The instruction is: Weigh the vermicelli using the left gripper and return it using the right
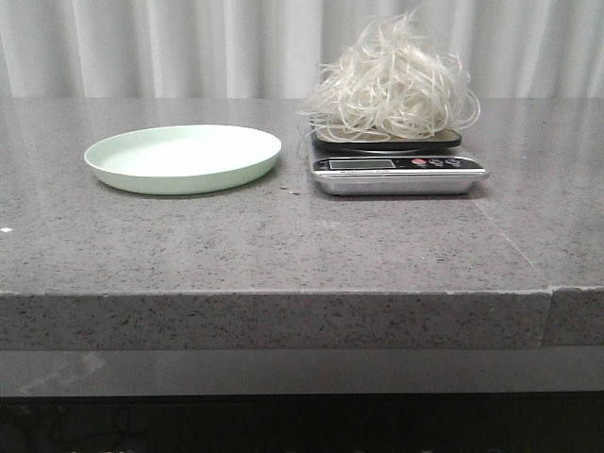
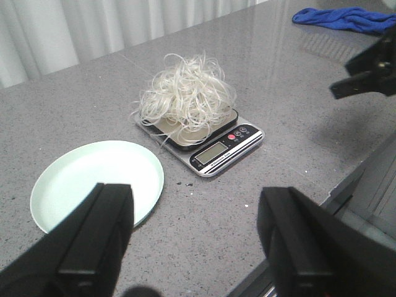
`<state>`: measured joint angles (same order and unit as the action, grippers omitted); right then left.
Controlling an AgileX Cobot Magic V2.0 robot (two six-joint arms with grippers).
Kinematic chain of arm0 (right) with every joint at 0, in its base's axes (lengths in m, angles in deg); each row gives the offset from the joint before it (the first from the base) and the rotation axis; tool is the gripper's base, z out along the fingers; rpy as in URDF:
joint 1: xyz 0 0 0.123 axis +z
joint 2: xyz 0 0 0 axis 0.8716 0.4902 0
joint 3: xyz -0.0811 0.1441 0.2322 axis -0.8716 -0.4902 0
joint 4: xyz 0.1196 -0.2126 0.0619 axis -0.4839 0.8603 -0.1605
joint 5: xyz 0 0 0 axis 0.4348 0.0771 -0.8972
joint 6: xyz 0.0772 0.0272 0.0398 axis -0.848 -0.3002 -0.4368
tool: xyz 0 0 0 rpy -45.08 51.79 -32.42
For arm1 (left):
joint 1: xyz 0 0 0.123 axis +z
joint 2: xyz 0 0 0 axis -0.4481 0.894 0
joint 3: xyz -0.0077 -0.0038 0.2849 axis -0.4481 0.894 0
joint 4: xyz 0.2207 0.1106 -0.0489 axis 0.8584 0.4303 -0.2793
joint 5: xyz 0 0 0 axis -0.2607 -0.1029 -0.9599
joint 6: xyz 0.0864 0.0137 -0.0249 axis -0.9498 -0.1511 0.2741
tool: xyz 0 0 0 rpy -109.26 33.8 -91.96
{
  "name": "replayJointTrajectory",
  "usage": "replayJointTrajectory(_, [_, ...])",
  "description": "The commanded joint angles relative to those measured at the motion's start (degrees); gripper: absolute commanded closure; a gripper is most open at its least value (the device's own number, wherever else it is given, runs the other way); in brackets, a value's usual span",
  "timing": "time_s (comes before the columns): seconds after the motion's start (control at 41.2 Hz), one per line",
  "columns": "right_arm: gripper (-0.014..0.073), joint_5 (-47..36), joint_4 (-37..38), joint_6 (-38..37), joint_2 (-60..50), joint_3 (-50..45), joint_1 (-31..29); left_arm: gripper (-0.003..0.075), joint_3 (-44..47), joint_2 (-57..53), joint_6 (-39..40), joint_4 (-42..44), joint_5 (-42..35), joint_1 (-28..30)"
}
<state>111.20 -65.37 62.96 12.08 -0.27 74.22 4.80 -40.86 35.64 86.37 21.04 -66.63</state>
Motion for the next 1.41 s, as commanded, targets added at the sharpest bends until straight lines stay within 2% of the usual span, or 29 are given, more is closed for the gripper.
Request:
replayJointTrajectory(0.0, [0.0048, -4.37, 0.51, 0.48, 3.96, 6.42, 2.16, 0.0230, -1.24, -0.30, 0.09, -0.11, -4.87, -0.24])
replayJointTrajectory(0.243, [0.0048, -4.06, 0.51, 0.48, 16.66, 19.70, 5.51, 0.0230, -1.24, -0.19, 0.09, 0.03, -4.87, -0.24])
replayJointTrajectory(0.51, [0.0048, -3.88, 0.51, 0.48, 27.88, 31.30, 5.69, 0.0230, -1.24, -0.19, 0.09, 0.03, -4.87, -0.24])
replayJointTrajectory(0.947, [0.0051, -3.96, 0.51, 0.48, 41.19, 40.13, 5.69, 0.0230, -1.02, -0.19, 0.09, 0.03, -4.87, -0.24])
replayJointTrajectory(1.019, [0.0088, -3.59, 0.51, 0.48, 41.98, 40.47, 5.69, 0.0230, -1.02, -0.19, 0.09, 0.03, -4.87, -0.24])
replayJointTrajectory(1.262, [0.0356, -3.92, 0.51, 0.48, 41.99, 40.47, 5.69, 0.0230, -1.02, -0.19, 0.09, 0.03, -4.87, -0.24])
replayJointTrajectory(1.383, [0.0433, -4.18, 0.51, 0.48, 41.42, 40.67, 5.69, 0.0230, -1.02, -0.19, 0.09, 0.03, -4.87, -0.24])
